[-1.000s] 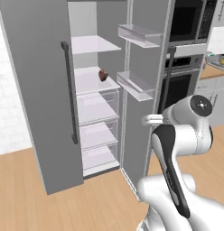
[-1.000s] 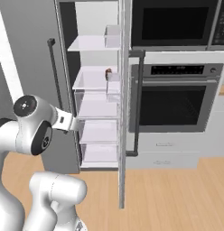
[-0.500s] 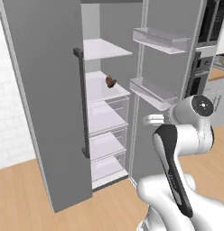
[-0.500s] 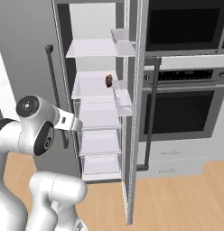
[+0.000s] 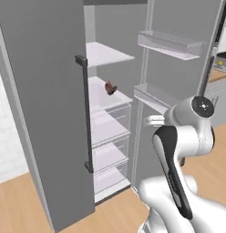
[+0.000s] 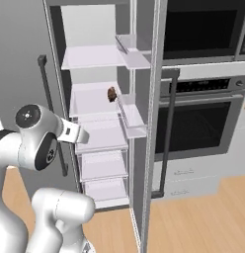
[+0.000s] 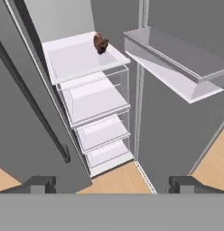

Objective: Place one lemon and one steak in each tupperware on the nearby counter, to pack two identical lunches.

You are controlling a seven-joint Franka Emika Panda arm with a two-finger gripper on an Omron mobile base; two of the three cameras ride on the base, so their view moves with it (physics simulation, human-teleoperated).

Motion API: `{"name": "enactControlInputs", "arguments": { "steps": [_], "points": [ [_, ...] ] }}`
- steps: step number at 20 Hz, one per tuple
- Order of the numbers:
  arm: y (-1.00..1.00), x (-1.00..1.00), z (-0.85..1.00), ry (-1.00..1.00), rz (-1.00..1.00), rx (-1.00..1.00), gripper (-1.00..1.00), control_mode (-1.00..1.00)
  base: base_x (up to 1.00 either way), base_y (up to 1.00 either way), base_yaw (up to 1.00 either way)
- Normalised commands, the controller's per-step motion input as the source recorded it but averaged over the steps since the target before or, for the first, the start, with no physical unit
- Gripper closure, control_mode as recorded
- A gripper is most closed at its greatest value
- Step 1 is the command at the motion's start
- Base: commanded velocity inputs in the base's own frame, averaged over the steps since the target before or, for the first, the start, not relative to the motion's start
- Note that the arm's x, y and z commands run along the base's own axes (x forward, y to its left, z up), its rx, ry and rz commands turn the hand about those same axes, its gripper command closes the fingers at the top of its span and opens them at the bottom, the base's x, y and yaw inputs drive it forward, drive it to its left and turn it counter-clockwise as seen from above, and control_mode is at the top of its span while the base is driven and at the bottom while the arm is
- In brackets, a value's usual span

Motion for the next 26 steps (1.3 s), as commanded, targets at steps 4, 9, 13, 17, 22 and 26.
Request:
{"name": "enactControlInputs", "arguments": {
  "steps": [4, 9, 13, 17, 22, 26],
  "points": [
    [0.00, 0.00, 0.00, 0.00, 0.00, 0.00, -1.00, 1.00, 0.53, 0.13, -0.17],
    [0.00, 0.00, 0.00, 0.00, 0.00, 0.00, -1.00, 1.00, 0.51, 0.00, -0.11],
    [0.00, 0.00, 0.00, 0.00, 0.00, 0.00, -1.00, 1.00, 0.53, 0.00, 0.00],
    [0.00, 0.00, 0.00, 0.00, 0.00, 0.00, -1.00, 1.00, 0.51, 0.00, 0.00],
    [0.00, 0.00, 0.00, 0.00, 0.00, 0.00, -1.00, 1.00, 0.46, 0.00, 0.00],
    [0.00, 0.00, 0.00, 0.00, 0.00, 0.00, -1.00, 1.00, 0.54, -0.02, 0.01]
  ]
}}
